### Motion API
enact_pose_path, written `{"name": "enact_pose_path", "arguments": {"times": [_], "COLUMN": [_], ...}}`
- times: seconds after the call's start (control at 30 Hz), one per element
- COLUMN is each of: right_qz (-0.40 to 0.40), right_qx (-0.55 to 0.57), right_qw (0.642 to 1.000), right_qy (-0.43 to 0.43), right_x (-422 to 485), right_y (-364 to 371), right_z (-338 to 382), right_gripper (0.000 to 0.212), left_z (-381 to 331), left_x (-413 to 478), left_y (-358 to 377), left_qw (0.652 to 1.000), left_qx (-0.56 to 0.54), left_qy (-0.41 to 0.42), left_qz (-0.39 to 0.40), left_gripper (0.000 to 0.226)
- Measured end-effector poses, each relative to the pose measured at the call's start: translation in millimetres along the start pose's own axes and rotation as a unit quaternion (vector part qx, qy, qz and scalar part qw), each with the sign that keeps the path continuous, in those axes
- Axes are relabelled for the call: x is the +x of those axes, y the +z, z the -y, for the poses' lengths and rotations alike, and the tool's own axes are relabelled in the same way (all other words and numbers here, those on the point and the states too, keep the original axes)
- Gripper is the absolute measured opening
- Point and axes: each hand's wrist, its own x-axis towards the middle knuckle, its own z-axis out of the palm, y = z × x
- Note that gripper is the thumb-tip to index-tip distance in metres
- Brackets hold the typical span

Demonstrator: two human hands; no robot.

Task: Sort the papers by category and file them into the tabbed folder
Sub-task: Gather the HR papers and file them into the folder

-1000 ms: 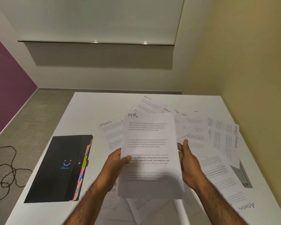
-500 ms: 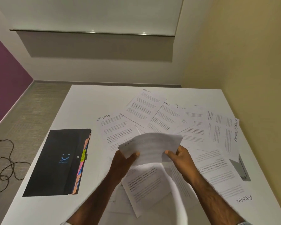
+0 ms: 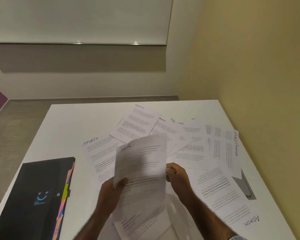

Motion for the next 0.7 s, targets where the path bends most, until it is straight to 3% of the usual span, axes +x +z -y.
{"name": "enact_pose_path", "arguments": {"times": [0.1, 0.2, 0.27, 0.33, 0.4, 0.47, 0.53, 0.7], "right_qz": [-0.068, -0.146, -0.170, -0.160, -0.178, -0.221, -0.259, -0.228], "right_qx": [0.111, 0.235, 0.285, 0.290, 0.229, 0.065, -0.095, -0.297], "right_qw": [0.988, 0.942, 0.909, 0.899, 0.922, 0.957, 0.950, 0.910], "right_qy": [0.080, 0.189, 0.253, 0.287, 0.255, 0.177, 0.144, 0.177], "right_x": [30.7, 74.1, 103.4, 127.5, 144.0, 153.9, 163.1, 191.4], "right_y": [-7.2, -15.6, -21.8, -26.8, -26.3, -24.8, -23.7, -34.1], "right_z": [-2.5, -12.7, -18.3, -22.2, -21.6, -19.2, -19.3, -30.6], "right_gripper": [0.012, 0.013, 0.016, 0.014, 0.004, 0.005, 0.032, 0.075], "left_z": [-4.0, -4.1, -3.7, -5.7, -4.2, 1.6, 7.8, 20.6], "left_x": [6.8, 7.6, 8.0, 8.1, 7.9, 11.4, 18.3, 34.2], "left_y": [-8.8, -13.4, -14.0, -12.8, -10.3, -7.5, -7.1, -4.5], "left_qw": [0.999, 0.997, 0.995, 0.991, 0.988, 0.987, 0.988, 0.986], "left_qx": [-0.020, -0.049, -0.059, -0.073, -0.082, -0.078, -0.080, -0.101], "left_qy": [-0.018, -0.037, -0.071, -0.102, -0.115, -0.124, -0.124, -0.115], "left_qz": [-0.028, -0.040, -0.044, -0.045, -0.061, -0.062, -0.054, -0.061], "left_gripper": [0.022, 0.009, 0.014, 0.018, 0.034, 0.049, 0.052, 0.016]}}
